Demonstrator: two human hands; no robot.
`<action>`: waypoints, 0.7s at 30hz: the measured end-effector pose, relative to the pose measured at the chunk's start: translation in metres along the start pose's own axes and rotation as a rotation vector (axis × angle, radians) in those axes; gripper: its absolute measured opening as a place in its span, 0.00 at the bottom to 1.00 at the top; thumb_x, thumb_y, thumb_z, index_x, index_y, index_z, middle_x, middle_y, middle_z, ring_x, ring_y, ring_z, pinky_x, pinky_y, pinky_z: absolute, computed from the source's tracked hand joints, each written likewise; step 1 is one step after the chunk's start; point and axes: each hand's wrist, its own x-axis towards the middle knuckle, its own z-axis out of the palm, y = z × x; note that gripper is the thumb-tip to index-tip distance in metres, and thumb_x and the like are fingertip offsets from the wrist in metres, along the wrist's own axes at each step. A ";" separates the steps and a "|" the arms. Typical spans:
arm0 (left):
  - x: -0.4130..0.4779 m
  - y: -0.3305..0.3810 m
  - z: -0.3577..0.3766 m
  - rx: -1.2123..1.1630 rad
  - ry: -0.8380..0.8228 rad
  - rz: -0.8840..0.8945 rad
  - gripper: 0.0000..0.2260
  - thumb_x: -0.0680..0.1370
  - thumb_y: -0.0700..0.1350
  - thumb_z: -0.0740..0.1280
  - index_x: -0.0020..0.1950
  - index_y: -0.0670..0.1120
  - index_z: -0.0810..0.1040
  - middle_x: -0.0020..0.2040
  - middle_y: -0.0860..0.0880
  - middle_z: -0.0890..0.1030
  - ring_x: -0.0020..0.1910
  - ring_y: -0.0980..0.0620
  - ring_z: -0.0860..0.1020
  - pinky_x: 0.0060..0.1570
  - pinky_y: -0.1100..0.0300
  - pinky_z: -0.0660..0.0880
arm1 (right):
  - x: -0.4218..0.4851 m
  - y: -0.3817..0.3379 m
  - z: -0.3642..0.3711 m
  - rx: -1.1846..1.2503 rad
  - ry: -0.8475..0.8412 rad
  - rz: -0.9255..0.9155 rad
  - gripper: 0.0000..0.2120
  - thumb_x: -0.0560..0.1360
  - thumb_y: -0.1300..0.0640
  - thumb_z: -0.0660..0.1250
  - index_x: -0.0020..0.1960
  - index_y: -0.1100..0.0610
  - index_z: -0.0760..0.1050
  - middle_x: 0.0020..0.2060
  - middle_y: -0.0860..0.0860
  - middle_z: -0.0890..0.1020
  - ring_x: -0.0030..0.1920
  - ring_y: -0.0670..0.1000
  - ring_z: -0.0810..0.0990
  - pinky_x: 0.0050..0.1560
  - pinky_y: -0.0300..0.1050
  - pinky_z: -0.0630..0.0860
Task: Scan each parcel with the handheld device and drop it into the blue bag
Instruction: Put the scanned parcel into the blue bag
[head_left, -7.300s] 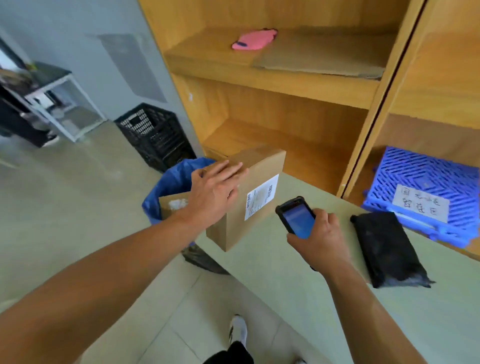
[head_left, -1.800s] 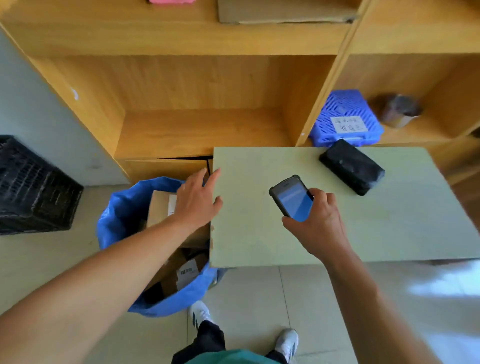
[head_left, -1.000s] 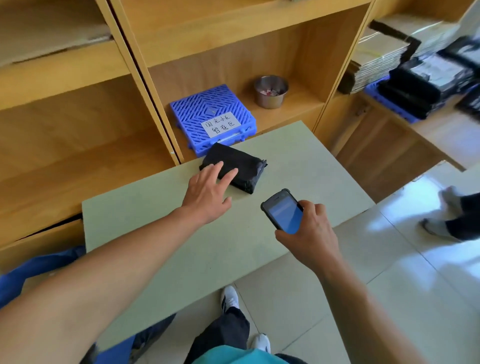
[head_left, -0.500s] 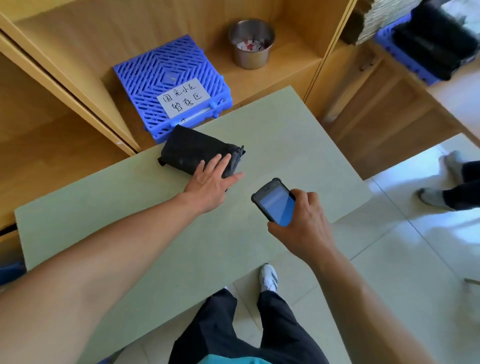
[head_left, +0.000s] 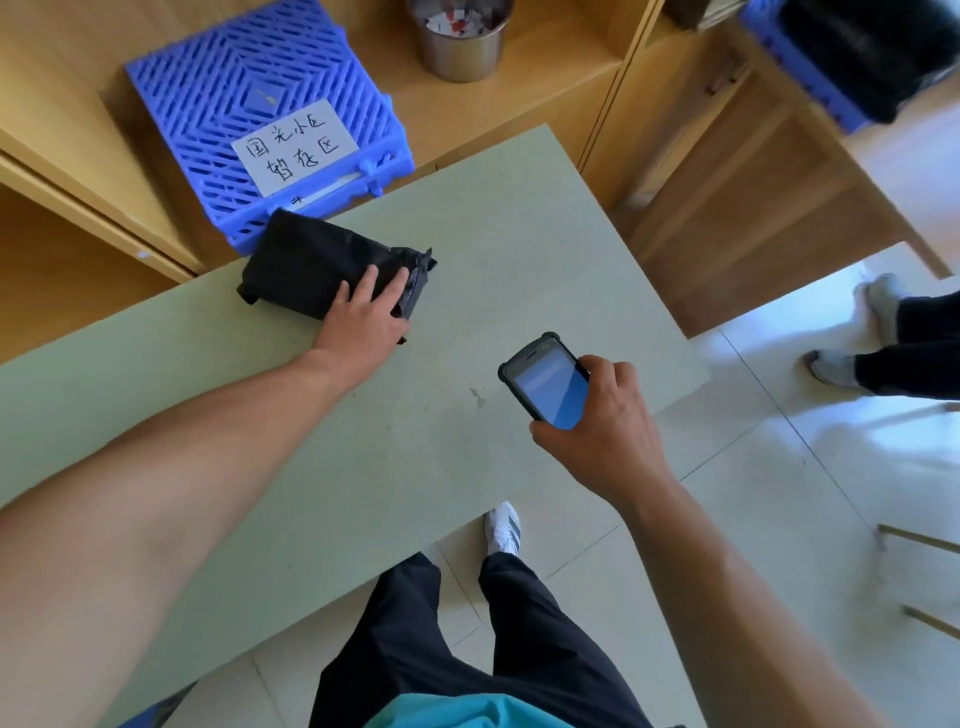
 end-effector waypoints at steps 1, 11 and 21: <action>-0.002 -0.001 -0.005 -0.031 0.037 0.005 0.05 0.81 0.41 0.67 0.49 0.45 0.83 0.84 0.42 0.55 0.79 0.30 0.56 0.72 0.32 0.63 | -0.001 -0.002 -0.002 0.006 -0.001 -0.007 0.37 0.67 0.43 0.75 0.71 0.50 0.64 0.55 0.46 0.65 0.53 0.53 0.73 0.49 0.49 0.75; -0.036 -0.054 -0.118 -0.610 0.528 -0.277 0.06 0.77 0.37 0.73 0.52 0.42 0.87 0.69 0.40 0.79 0.64 0.42 0.81 0.65 0.62 0.70 | -0.005 -0.048 -0.042 0.061 0.050 -0.166 0.37 0.66 0.42 0.75 0.70 0.51 0.64 0.55 0.47 0.66 0.53 0.54 0.74 0.49 0.50 0.74; -0.096 -0.077 -0.193 -0.650 0.754 -0.352 0.05 0.79 0.32 0.69 0.52 0.38 0.82 0.57 0.44 0.86 0.56 0.45 0.84 0.56 0.62 0.76 | -0.021 -0.080 -0.079 0.073 0.084 -0.314 0.37 0.66 0.41 0.74 0.69 0.52 0.65 0.53 0.48 0.65 0.54 0.55 0.74 0.51 0.53 0.77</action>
